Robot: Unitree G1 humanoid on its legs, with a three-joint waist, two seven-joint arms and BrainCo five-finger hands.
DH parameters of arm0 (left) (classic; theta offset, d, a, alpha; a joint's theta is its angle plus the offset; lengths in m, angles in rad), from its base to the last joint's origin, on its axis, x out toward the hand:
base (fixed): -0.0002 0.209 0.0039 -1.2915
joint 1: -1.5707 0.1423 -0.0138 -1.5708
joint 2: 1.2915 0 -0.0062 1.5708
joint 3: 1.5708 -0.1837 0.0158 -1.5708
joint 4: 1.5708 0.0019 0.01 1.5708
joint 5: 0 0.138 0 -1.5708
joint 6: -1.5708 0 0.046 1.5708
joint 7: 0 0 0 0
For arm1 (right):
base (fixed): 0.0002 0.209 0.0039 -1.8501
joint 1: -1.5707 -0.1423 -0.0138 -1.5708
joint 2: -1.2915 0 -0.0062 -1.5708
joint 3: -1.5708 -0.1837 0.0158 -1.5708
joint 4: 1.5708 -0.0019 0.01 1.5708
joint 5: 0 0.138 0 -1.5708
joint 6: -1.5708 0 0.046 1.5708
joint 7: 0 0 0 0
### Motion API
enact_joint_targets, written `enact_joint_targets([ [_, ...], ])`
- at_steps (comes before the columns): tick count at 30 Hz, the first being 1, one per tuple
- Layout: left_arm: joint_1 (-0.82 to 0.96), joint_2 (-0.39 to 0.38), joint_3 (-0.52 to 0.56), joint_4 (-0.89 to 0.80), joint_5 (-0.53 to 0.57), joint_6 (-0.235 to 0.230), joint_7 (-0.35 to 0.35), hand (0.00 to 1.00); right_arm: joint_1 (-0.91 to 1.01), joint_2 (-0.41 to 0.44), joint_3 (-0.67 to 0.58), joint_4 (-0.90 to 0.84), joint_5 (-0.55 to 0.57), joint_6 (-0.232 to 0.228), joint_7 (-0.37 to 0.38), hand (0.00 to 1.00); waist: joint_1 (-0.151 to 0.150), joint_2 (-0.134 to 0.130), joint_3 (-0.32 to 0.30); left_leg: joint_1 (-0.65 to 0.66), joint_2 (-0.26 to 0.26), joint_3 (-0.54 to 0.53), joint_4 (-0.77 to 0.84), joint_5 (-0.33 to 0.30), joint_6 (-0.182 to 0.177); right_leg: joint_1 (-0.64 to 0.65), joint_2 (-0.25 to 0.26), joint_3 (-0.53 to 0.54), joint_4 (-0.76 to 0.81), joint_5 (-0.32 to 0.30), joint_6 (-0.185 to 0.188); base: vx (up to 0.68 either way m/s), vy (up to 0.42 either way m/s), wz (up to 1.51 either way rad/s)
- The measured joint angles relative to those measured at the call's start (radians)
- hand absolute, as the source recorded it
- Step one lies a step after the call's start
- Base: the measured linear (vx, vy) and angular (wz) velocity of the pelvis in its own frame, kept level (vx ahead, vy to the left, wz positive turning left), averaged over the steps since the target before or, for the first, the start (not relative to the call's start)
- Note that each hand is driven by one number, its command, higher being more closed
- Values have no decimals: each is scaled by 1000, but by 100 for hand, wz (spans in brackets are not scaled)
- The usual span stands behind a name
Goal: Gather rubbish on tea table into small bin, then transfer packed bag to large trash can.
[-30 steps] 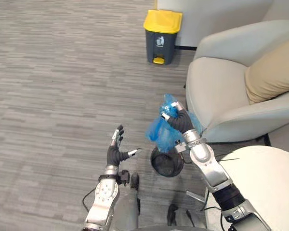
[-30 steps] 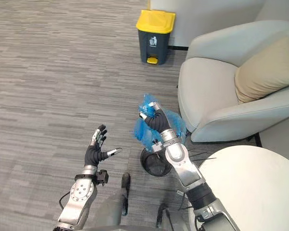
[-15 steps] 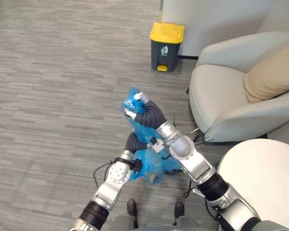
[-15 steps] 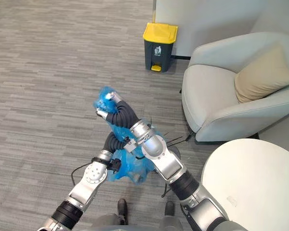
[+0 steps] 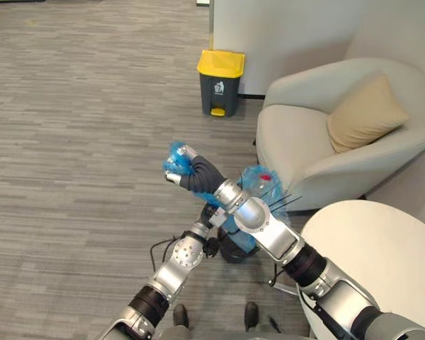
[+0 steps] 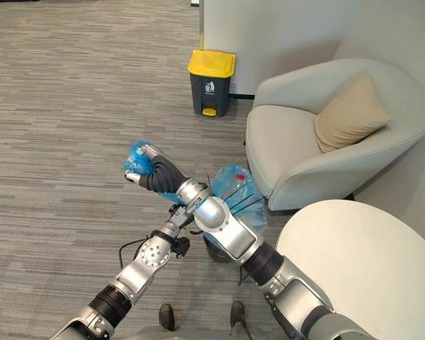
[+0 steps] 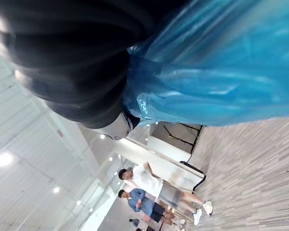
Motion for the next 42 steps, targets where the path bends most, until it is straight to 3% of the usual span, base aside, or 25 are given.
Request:
enact_joint_targets([
  [2, -9, 0, 3, 0, 0, 1, 15, 100, -3, 4, 11, 2, -9, 0, 0, 100, 3, 0, 0, 0, 8, -2, 0, 3, -5, 1, 8, -2, 0, 2, -2, -18, -11, -2],
  [3, -9, 0, 4, 0, 0, 2, 22, 100, -3, 5, 13, 2, -9, -1, 0, 0, 3, 0, 0, 0, 9, -3, 0, 4, -5, 2, 9, -2, -1, 2, -3, 0, 0, 0],
  [9, -1, -6, 37, 0, 3, 24, 45, 100, 19, 16, 12, 36, -56, -7, 0, 0, 3, 0, -1, 5, 11, -12, 0, 7, -9, 19, 11, -11, -18, 7, -1, -23, 0, 4],
  [15, 76, -17, 147, -1, 1, 27, 64, 100, 203, 34, -81, 36, -173, -10, -2, 0, 3, -8, -6, 15, 10, -15, -5, 6, -9, 35, 9, -13, -25, 6, 1, 0, 0, 0],
  [20, 151, -16, 222, -16, 1, 28, 63, 100, 353, -58, -224, -11, -271, -14, -10, 0, 1, -13, -9, 18, 10, -18, -5, 6, -9, 44, 9, -17, -32, 7, 5, -1, 1, 2],
  [22, 217, -14, 291, -62, 1, 28, 60, 100, 446, -121, -306, -73, -324, -49, -29, 0, 1, -13, -9, 23, 8, -19, -6, 6, -9, 48, 8, -20, -33, 4, 9, 0, 0, 0],
  [27, 317, -12, 430, -92, -1, 27, 57, 100, 641, -211, -474, -135, -334, -90, -30, 0, -1, -12, -10, 31, 8, -18, -7, 6, -9, 56, 8, -19, -33, 0, 13, 0, 0, 0],
  [30, 375, -7, 491, -91, -2, 27, 49, 100, 751, -232, -531, -126, -326, -90, -23, 0, -3, -7, -13, 31, 8, -21, -7, 1, -14, 58, 7, -20, -34, -2, 13, -4, 1, 2],
  [32, 426, -3, 533, -69, -2, 27, 36, 100, 813, -225, -547, -44, -306, -96, 1, 0, -22, 0, -19, 31, 5, -33, -7, -4, -13, 67, 5, -28, -39, -11, 14, -14, 4, 15],
  [35, 455, -4, 577, 10, -3, 27, 16, 100, 862, -185, -593, 158, -272, -87, 39, 0, -23, 11, -29, 23, 1, -40, -7, -9, -11, 66, 1, -30, -42, -14, 15, -16, 12, 11],
  [38, 489, -11, 623, 69, -3, 28, 12, 100, 870, -120, -695, 349, -256, -52, 39, 0, -26, 26, -30, 7, -8, -52, -7, -9, -11, 65, -7, -46, -51, -15, 18, -13, 16, 15],
  [42, 523, -22, 676, 91, -11, 30, -4, 100, 875, -82, -747, 440, -229, -25, 2, 0, -23, 38, -19, -22, -20, -76, -6, -9, -11, 62, -22, -80, -40, -27, 30, -18, 29, 31],
])
